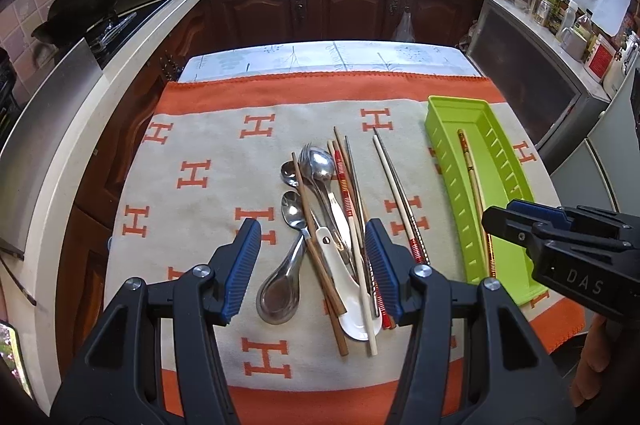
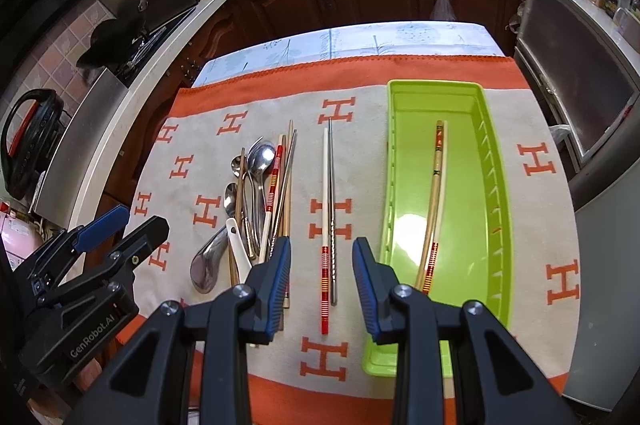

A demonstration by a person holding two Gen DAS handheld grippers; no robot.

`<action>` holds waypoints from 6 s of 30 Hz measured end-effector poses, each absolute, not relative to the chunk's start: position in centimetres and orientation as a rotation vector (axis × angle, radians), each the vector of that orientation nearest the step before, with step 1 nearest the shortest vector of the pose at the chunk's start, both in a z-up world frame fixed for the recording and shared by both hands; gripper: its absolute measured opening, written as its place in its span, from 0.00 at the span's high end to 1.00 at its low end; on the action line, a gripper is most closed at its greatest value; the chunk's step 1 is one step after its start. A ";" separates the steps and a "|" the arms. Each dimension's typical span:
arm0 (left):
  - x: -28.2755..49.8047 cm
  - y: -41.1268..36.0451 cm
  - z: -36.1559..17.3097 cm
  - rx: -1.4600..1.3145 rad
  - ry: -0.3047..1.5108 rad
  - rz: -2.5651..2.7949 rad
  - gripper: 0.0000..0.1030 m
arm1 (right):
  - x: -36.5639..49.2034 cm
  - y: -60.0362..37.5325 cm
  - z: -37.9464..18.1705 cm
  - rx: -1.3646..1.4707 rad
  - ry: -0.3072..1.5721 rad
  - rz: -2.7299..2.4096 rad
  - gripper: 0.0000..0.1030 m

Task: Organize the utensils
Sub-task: 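Withdraw both open tools from the tray back toward the utensils, then grasp a metal chopstick with the right tool while the left tool grasps a wooden chopstick, then lower both chopsticks into the green tray and open both tools, then move both tools back over the remaining utensils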

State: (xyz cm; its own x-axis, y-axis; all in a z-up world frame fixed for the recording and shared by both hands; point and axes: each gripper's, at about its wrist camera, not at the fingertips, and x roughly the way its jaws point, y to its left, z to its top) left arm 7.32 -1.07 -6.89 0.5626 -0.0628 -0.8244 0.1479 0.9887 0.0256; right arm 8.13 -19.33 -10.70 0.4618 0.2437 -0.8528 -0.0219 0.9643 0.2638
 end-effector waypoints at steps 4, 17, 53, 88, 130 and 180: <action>7.9 -0.8 -7.8 0.093 0.978 -0.112 0.51 | 8.6 -18.8 -11.4 0.219 1.096 0.170 0.69; 11.1 3.7 -10.8 -0.011 1.053 -0.058 0.51 | 12.2 -17.8 -14.8 0.176 1.192 0.165 0.69; 15.6 1.3 -13.2 -0.129 1.187 -0.181 0.54 | 18.7 -13.8 -21.3 -0.048 1.363 0.130 0.95; 19.8 -12.6 -21.2 0.002 1.478 -0.225 0.77 | 11.5 -25.5 -15.2 0.508 1.128 0.254 0.95; 14.8 -21.3 -13.7 0.014 1.260 -0.450 0.50 | 10.4 -30.9 -16.9 0.329 1.157 0.050 0.85; 9.3 1.2 -7.1 -0.028 0.994 -0.118 0.39 | 8.9 -17.3 -9.4 0.206 1.068 0.164 0.82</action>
